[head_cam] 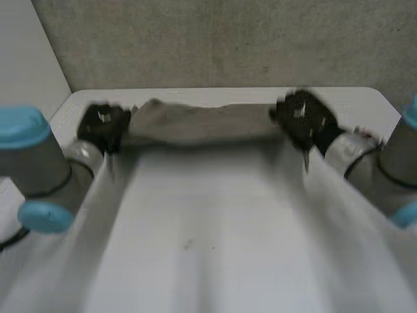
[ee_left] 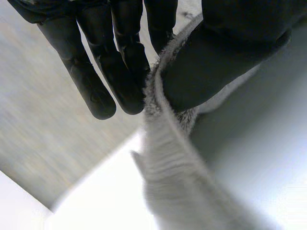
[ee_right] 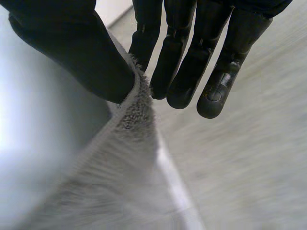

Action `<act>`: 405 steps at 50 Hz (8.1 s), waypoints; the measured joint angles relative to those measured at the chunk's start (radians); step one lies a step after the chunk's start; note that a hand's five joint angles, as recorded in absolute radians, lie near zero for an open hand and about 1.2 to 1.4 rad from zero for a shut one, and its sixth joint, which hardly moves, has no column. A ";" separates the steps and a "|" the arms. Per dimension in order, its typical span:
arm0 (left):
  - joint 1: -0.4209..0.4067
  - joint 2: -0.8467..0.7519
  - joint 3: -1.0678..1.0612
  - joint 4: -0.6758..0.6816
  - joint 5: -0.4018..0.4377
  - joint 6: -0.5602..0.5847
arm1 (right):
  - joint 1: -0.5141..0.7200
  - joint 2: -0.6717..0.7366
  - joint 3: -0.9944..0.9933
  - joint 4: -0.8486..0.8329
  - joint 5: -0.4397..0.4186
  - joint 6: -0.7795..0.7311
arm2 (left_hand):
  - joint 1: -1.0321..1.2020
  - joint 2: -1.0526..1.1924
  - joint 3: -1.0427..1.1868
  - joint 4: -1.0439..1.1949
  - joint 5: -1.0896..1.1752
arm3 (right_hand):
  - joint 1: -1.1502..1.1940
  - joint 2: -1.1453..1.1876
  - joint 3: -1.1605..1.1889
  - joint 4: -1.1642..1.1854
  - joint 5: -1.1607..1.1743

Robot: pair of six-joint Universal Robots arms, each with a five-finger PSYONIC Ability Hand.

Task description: Fold the laundry

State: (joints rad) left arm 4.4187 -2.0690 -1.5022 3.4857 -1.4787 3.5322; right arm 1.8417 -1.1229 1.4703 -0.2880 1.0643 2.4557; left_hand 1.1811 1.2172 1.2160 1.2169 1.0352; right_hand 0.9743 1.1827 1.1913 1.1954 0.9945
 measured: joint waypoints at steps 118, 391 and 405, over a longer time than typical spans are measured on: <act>0.054 0.097 -0.303 -0.034 0.091 0.309 | -0.156 -0.052 0.103 0.387 0.191 -0.111 | -0.373 -0.410 -0.402 -0.405 -0.398 | 0.000 0.000 0.000 0.000 0.045; -0.033 0.168 -0.268 0.085 -0.031 -0.070 | -0.742 0.187 0.031 0.124 -0.143 0.034 | -1.008 -1.053 -1.049 -1.050 -1.011 | 0.008 -0.005 -0.010 -0.006 -0.010; -0.033 0.175 -0.271 0.086 -0.031 -0.070 | -0.581 0.060 -0.006 0.123 -0.113 0.192 | -1.008 -1.053 -1.049 -1.050 -1.011 | -0.096 -0.153 -0.145 -0.147 -0.122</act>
State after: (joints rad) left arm 4.3861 -1.8938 -1.7736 3.5717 -1.5101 3.4622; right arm 1.2604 -1.0634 1.4644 -0.1649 0.9509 2.6477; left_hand 0.1731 0.1639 0.1670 0.1671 0.0244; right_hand 0.8786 1.0301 1.0462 1.0487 0.8726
